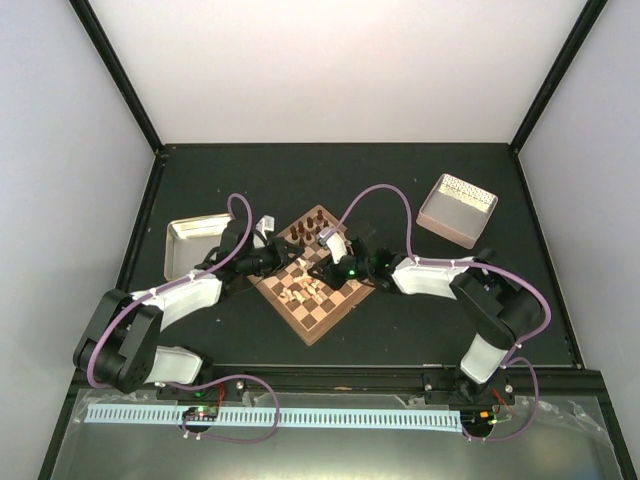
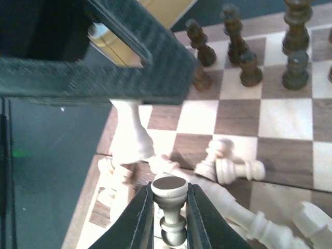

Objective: Set up the chess pieces on the board
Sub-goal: Pick up the chess piece from the chessboard, then place the chess piece on the chessboard.

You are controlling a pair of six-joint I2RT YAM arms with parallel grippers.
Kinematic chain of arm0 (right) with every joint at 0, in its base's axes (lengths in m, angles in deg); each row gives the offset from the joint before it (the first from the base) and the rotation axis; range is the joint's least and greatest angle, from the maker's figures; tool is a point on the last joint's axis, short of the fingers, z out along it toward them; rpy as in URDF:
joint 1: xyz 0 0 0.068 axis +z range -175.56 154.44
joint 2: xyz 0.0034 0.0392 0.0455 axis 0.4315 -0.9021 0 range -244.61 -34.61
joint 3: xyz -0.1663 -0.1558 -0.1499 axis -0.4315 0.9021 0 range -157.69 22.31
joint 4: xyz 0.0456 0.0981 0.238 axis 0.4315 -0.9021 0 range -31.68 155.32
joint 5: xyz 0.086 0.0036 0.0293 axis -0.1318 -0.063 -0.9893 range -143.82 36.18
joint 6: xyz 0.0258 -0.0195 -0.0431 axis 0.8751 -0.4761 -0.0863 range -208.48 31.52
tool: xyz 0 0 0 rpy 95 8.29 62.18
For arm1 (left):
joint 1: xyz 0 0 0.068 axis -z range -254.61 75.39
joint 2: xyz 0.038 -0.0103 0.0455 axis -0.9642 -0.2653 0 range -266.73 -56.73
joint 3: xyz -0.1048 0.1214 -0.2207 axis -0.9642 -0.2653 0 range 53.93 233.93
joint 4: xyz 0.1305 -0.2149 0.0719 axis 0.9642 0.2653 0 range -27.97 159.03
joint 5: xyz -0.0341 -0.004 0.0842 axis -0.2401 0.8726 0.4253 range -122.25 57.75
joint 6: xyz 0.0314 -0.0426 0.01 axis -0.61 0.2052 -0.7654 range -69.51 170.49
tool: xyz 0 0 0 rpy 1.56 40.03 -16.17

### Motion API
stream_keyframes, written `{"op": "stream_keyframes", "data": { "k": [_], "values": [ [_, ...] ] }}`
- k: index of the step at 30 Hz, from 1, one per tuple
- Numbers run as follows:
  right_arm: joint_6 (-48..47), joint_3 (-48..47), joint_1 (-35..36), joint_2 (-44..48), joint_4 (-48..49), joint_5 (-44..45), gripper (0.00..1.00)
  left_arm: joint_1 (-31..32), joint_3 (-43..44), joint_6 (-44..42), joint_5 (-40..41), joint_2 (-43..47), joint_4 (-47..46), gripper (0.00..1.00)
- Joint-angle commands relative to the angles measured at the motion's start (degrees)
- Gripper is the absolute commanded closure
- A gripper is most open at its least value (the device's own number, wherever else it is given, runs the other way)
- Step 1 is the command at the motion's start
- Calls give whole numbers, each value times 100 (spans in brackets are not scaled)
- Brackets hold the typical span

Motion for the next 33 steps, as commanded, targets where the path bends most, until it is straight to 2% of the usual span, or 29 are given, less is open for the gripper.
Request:
{"op": "stream_keyframes", "data": {
  "k": [1,5,10,15,22,28,33],
  "values": [
    [-294,-8,63,59,-440,445,84,4,-5,25,163,96,-38,98],
    [-296,30,89,126,-521,588,83,4,0,-30,196,134,0,98],
    [-117,-121,97,250,-659,721,65,0,-22,-109,149,233,-40,98],
    [213,-44,83,682,-552,801,55,12,-29,-340,114,457,9,98],
    [32,264,94,1113,-18,-71,46,57,69,-220,-342,662,43,98],
    [261,139,113,1084,274,-286,44,74,146,273,-870,762,-22,98],
    [277,-34,109,935,189,-199,49,88,216,274,-914,899,151,98]
  ]
}}
